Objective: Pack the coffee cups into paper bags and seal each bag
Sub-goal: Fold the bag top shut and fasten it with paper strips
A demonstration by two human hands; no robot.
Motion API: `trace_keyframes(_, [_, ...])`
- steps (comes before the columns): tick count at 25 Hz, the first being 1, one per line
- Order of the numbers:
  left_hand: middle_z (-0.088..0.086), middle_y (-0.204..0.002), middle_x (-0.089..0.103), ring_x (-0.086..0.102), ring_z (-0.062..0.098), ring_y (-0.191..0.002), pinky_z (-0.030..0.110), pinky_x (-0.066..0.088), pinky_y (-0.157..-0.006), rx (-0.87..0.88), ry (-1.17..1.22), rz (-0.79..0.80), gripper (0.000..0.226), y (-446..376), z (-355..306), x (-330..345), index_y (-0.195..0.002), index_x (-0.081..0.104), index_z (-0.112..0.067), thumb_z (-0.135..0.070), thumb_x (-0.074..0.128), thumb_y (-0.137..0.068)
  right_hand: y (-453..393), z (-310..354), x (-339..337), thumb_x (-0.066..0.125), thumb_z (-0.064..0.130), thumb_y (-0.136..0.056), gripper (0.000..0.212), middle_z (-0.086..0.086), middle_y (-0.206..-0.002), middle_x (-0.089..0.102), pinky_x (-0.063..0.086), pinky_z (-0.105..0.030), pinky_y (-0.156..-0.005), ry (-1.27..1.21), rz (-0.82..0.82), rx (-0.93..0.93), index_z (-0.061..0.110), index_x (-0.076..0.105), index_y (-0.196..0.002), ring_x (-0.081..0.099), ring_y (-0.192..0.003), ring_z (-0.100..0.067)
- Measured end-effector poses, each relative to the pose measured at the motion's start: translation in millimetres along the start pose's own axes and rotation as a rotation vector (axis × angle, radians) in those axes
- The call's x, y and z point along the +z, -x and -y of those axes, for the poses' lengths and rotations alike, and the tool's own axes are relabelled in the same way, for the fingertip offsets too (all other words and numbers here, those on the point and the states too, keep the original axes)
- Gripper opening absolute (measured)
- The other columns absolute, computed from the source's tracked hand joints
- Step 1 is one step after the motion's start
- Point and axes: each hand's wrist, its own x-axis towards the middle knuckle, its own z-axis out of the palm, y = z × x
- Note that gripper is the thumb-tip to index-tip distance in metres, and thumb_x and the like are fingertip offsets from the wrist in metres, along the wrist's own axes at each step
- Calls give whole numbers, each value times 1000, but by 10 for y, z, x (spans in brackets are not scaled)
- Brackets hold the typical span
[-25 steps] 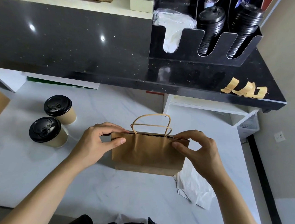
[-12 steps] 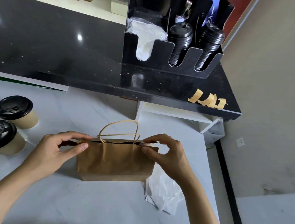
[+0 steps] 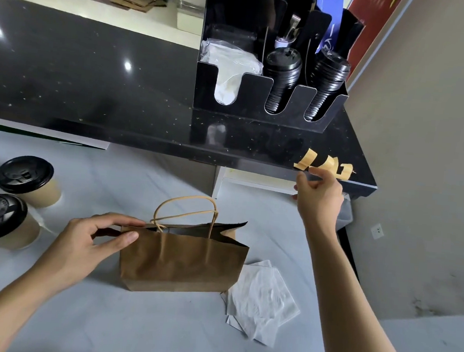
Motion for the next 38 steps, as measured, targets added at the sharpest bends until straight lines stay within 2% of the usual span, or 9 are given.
trace_keyframes(3, [-10, -113, 76, 71, 9, -107, 24, 50, -96, 8, 5, 4, 27, -2, 26, -3, -114, 76, -36, -37, 76, -87, -102, 20, 31, 61, 26, -97, 25, 11, -67, 68, 57, -41, -87, 3, 12, -30, 17, 66, -120, 73, -69, -19])
trace_keyframes(7, [-10, -115, 76, 71, 10, -108, 28, 53, -95, 10, 7, 0, 44, 4, 48, -14, -116, 75, -35, -61, 73, -80, -192, 81, 5, 62, 31, -98, 11, 7, -79, 71, 50, -27, -68, -15, -9, -45, 22, 65, -104, 70, -59, -10])
trace_keyframes(12, [-11, -115, 75, 71, 10, -107, 38, 51, -96, 4, 12, -4, 46, -3, 49, 3, -116, 75, -37, -64, 71, -79, -211, 81, -52, 68, 29, -96, 6, 11, -80, 71, 47, -20, -59, -56, -20, -84, 25, 72, -95, 68, -55, -2])
trace_keyframes(18, [-11, -115, 75, 71, 11, -106, 37, 51, -95, -5, 11, 7, 40, 3, 41, 9, -115, 75, -39, -60, 71, -80, -92, 151, -152, 74, 30, -91, 3, 11, -77, 73, 60, -45, -76, -265, -72, -129, 28, 77, -90, 71, -58, -12])
trace_keyframes(21, [-11, -114, 75, 71, 10, -105, 29, 55, -91, -12, 22, 12, 27, -6, 42, 1, -113, 76, -39, -47, 77, -87, 0, 310, -257, 77, 33, -89, 5, 8, -84, 76, 62, -52, -76, -330, -30, -188, 28, 79, -92, 74, -63, -17])
trace_keyframes(23, [-11, -114, 76, 71, 11, -106, 32, 55, -93, -14, 39, 6, 25, -3, 36, 2, -112, 76, -38, -41, 76, -87, 186, 402, -308, 79, 36, -89, 7, 8, -84, 77, 64, -43, -72, -356, -1, -244, 30, 79, -93, 74, -64, -17])
trace_keyframes(27, [-13, -112, 76, 69, 8, -109, 39, 52, -98, -4, 36, -4, 30, 6, 9, 28, -110, 76, -39, -54, 74, -84, 759, 571, -441, 78, 34, -91, 9, 15, -92, 77, 61, -22, -65, -365, 64, -362, 39, 77, -99, 75, -68, -13])
trace_keyframes(34, [-17, -111, 75, 68, 7, -110, 31, 54, -95, 10, 7, 5, 29, 23, -8, 17, -111, 75, -41, -54, 71, -86, 1574, 848, -602, 84, 19, -86, 32, 11, -87, 75, 53, -43, -58, -353, 241, -514, 44, 75, -105, 69, -61, -18])
trace_keyframes(38, [-21, -108, 75, 69, 5, -108, 23, 54, -92, 42, -28, -27, 23, 41, -34, 16, -109, 74, -47, -48, 72, -86, 2039, 887, -437, 76, 16, -84, 39, 18, -93, 72, 49, -15, -65, -402, 493, -609, 36, 74, -117, 66, -64, -12])
